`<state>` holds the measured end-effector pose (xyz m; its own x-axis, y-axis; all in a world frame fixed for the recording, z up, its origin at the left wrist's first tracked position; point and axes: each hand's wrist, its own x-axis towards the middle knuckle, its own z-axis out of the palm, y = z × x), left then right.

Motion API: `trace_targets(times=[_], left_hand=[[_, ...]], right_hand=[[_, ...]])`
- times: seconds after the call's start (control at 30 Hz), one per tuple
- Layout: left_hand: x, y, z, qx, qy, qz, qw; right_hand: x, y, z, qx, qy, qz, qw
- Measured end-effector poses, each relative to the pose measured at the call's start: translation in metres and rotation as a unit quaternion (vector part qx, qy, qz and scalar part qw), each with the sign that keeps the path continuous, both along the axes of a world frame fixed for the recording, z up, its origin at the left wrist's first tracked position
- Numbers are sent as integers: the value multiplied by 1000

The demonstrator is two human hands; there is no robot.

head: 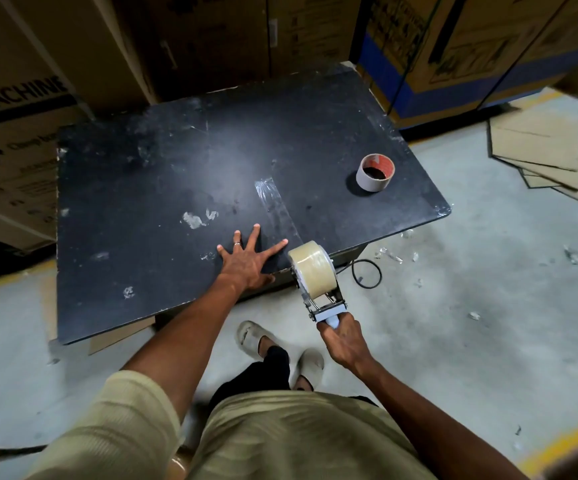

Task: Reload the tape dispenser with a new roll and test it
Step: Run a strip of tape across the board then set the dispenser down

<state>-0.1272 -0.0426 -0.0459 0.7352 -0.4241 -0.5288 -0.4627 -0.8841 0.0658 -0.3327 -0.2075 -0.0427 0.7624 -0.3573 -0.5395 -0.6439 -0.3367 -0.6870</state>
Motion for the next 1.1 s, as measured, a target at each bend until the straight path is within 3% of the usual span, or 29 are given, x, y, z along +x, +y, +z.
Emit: trace_targets(times=[1.1], left_hand=[[-1,0,5,-10,3,3,1000]], right_hand=[[-2,1,10,24,20,-35,999]])
